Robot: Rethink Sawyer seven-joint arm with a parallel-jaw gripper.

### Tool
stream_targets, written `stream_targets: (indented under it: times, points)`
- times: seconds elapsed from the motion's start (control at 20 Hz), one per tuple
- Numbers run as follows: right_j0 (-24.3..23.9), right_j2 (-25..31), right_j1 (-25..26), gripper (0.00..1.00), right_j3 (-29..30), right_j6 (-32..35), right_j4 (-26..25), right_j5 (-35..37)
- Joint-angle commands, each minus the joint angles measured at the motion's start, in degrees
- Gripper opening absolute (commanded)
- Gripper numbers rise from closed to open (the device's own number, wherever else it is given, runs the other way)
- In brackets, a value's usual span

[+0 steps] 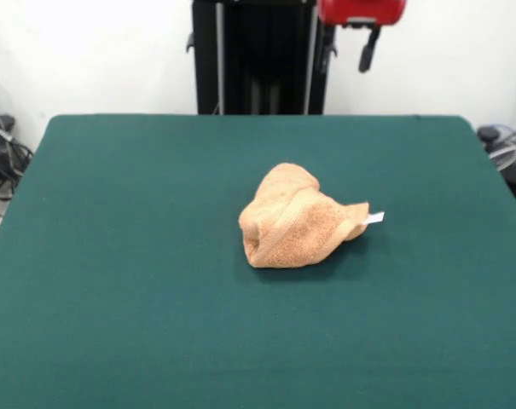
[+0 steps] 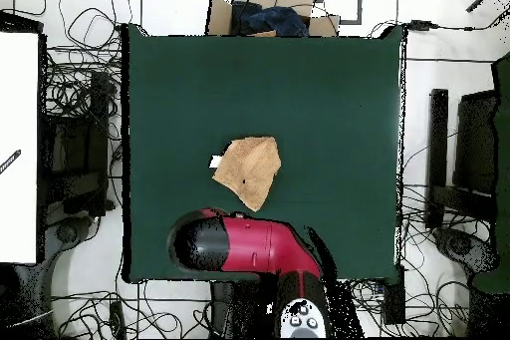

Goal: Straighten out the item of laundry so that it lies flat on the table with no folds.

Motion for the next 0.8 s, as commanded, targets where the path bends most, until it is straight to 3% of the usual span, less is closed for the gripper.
stream_targets:
  times: [0.05,0.8]
  points:
    - [-1.3,2.1,7.8,1.00,-5.2,4.5,-3.5,-0.9]
    - [-3.9,5.8,14.1,1.00,-15.1,0.6,-4.5,-1.3]
